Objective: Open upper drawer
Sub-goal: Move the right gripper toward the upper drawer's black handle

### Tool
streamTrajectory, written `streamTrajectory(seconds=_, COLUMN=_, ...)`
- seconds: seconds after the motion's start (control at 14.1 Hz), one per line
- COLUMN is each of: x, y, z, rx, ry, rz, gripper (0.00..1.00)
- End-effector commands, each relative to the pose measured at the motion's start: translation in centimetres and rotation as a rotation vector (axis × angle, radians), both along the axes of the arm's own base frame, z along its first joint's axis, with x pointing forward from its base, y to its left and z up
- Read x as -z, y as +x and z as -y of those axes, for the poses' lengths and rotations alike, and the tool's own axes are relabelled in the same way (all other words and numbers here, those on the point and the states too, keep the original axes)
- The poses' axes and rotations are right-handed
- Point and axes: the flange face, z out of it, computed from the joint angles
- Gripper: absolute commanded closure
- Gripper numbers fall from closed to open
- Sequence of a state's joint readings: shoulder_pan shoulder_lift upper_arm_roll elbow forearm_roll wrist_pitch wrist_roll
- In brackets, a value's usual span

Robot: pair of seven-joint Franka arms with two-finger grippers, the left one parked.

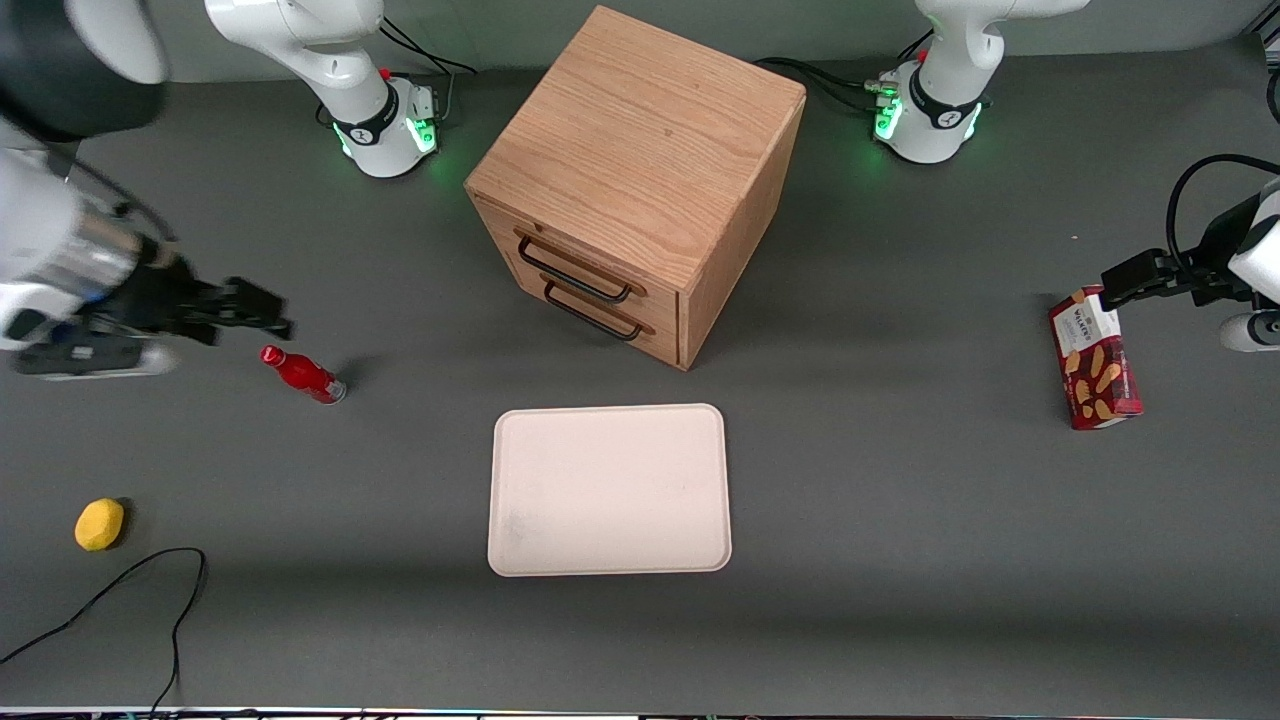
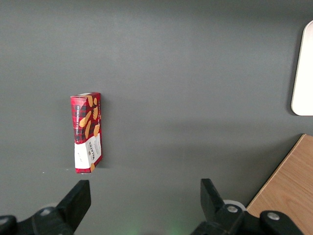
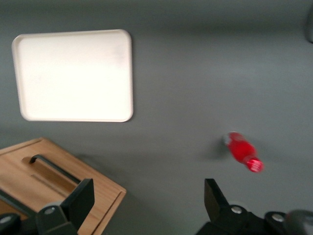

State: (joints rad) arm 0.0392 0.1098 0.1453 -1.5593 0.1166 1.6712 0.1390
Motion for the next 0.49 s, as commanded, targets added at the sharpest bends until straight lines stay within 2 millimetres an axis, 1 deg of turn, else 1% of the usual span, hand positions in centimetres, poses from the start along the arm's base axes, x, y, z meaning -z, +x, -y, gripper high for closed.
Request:
streamTrajectory(seconds=0.0, x=0.2, y=-0.5, z=-7.4, rx=-0.129, ry=0.044, rz=0.006, gripper=0.00)
streamTrajectory(seconds=0.07, x=0.4, y=-1.2, z=-10.4, rx=-0.186, ry=0.056, rz=0.000, gripper=0.00)
streamTrajectory(seconds=0.14, x=0.9, y=-2.5, z=-13.9, rx=-0.285, ry=0.070, rz=-0.008, gripper=0.00)
streamTrajectory(seconds=0.21, x=1.6, y=-3.8, z=-17.0, rx=-0.418, ry=0.082, rz=-0.016, gripper=0.00)
streamTrajectory(seconds=0.28, x=3.1, y=-5.6, z=-20.8, rx=-0.604, ry=0.108, rz=-0.036, gripper=0.00)
streamTrajectory(seconds=0.42, x=4.2, y=-6.8, z=-23.0, rx=-0.677, ry=0.123, rz=-0.059, gripper=0.00)
